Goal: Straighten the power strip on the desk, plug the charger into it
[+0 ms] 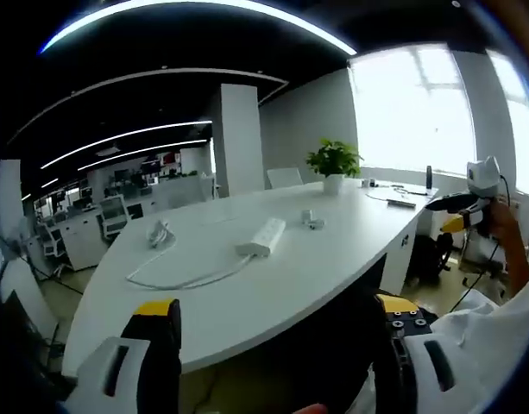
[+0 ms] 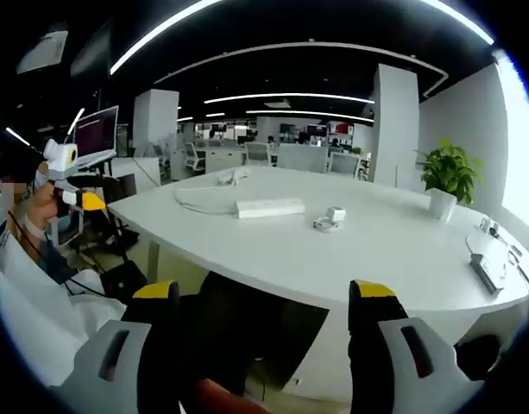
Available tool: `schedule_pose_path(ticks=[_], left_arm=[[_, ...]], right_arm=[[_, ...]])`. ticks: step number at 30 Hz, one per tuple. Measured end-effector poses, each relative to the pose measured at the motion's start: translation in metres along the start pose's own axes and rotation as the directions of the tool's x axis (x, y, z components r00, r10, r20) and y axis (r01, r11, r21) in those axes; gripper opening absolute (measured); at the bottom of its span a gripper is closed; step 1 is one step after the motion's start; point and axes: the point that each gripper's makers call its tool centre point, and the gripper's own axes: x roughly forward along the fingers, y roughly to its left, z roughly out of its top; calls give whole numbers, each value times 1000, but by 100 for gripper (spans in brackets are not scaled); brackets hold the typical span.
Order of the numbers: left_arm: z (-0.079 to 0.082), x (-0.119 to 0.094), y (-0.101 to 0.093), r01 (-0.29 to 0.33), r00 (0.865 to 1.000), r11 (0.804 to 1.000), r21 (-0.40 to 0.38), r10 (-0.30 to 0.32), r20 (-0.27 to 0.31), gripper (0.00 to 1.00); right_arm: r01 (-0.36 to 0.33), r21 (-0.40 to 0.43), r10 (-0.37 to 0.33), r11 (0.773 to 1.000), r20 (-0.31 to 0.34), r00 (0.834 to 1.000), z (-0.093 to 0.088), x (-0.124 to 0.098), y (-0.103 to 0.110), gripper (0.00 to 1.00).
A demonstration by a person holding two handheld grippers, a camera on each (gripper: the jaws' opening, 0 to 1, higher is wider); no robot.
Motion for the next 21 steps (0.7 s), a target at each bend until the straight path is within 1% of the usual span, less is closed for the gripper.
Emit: schedule_pose_path(ticks=[2, 4, 7, 10, 12, 16, 21], left_arm=[[2, -1, 2, -2, 1000, 1000, -6, 2, 13, 93], [0, 2, 6, -1, 1000, 1000, -29, 1, 11, 93], [-8, 7, 12, -21, 1000, 997, -68, 20, -14, 95], [-5, 7, 12, -22, 1000, 995, -97, 23, 3, 96], [-5, 7, 10, -20, 1000, 996, -90, 21, 5, 96], [-7, 10, 6, -16, 1000, 997, -77, 15, -8, 96], [-9, 12, 3, -8, 1000, 998, -65, 7, -17, 95]], right_arm=[[8, 8, -8, 1000, 5, 1000, 1, 0, -1, 79], [32, 9, -32, 999, 2, 999, 1, -1, -6, 78], [68, 37, -68, 997, -7, 998, -3, -3, -14, 78], [91, 49, -91, 995, -9, 996, -4, -4, -20, 78], [97, 53, -96, 994, -8, 995, -5, -4, -21, 77], [88, 52, -88, 995, -13, 996, -7, -4, -21, 77], [79, 56, -77, 995, -27, 997, -12, 2, -23, 76]])
